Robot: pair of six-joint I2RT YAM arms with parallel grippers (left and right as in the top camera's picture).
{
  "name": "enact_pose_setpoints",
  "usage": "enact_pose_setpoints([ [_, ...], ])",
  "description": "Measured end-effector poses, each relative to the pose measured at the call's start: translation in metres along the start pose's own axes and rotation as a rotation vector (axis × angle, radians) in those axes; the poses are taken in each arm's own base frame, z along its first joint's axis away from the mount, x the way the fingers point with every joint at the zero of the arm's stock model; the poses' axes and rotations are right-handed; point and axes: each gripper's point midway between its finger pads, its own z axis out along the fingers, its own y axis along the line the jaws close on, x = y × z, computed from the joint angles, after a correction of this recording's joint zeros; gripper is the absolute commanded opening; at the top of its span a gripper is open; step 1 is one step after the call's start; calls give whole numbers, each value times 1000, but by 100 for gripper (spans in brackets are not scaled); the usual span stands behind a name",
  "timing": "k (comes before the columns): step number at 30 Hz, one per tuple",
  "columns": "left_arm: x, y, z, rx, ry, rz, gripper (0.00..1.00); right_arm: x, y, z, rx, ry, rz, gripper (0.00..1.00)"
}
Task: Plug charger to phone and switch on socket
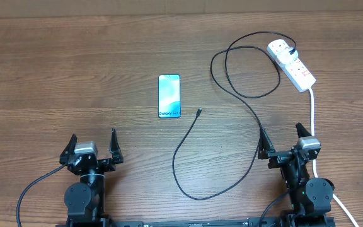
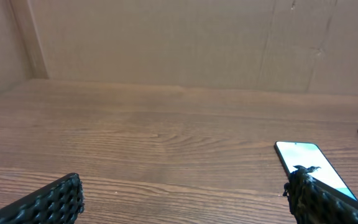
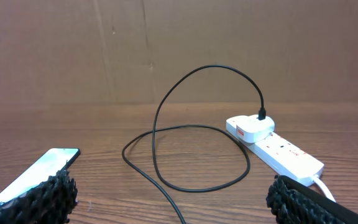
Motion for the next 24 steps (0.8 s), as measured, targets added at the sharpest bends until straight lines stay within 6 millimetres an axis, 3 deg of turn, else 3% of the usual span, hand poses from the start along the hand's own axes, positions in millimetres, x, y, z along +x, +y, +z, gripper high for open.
enact_pose_setpoints([
  [4, -3, -3, 0, 16, -12, -7, 100, 0, 0, 0, -1, 0, 0, 100],
  [8, -8, -26, -2, 152, -26, -86, 100, 0, 0, 0, -1, 0, 0, 100],
  [13, -46, -69, -19, 434, -124, -288, 100, 0, 0, 0, 0, 0, 1, 100],
  [16, -79, -82, -35, 555, -238, -341, 100, 0, 0, 0, -1, -1, 0, 100],
  [20, -144, -91, -79, 698, -525, -313, 100, -1, 0, 0, -1, -2, 0, 100],
  [24, -167, -89, -94, 712, -606, -317, 100, -1, 0, 0, -1, -3, 0, 100],
])
